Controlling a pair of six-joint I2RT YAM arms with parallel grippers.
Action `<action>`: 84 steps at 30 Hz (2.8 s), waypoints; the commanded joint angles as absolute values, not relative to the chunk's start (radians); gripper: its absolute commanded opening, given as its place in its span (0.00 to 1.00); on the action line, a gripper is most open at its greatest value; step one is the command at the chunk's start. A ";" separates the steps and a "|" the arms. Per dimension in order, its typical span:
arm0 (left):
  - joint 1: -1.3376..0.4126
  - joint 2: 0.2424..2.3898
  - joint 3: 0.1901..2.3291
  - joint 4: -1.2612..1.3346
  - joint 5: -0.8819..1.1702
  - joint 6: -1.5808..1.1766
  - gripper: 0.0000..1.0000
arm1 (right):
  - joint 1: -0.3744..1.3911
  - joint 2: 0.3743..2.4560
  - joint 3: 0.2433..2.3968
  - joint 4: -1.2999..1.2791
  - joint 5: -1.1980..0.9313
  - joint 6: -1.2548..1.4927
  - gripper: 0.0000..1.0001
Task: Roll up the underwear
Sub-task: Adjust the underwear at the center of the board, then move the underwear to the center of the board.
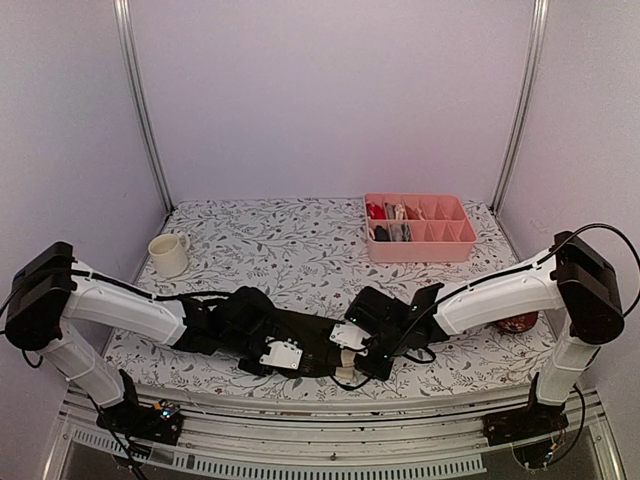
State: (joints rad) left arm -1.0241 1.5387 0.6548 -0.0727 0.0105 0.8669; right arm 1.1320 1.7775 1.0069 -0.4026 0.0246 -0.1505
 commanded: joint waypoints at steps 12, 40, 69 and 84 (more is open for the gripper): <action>-0.977 1.410 0.640 -0.090 0.086 0.878 0.02 | 1.156 1.695 1.019 -0.401 0.033 -0.164 0.03; -0.948 1.290 0.570 -0.156 0.141 0.945 0.00 | 1.200 1.611 0.984 -0.331 -0.095 -0.220 0.05; -0.941 1.327 0.587 -0.320 0.228 1.018 0.80 | 1.218 1.694 1.018 -0.429 -0.175 -0.221 0.42; -0.657 1.435 0.783 -0.149 0.188 0.775 0.39 | 1.067 1.654 1.081 -0.257 -0.068 -0.063 0.09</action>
State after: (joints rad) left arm -0.6926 1.3178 0.7181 -0.2165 0.2436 0.8848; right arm 1.0962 1.5703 1.0409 -0.2958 -0.0963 -0.1181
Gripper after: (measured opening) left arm 0.475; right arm 0.103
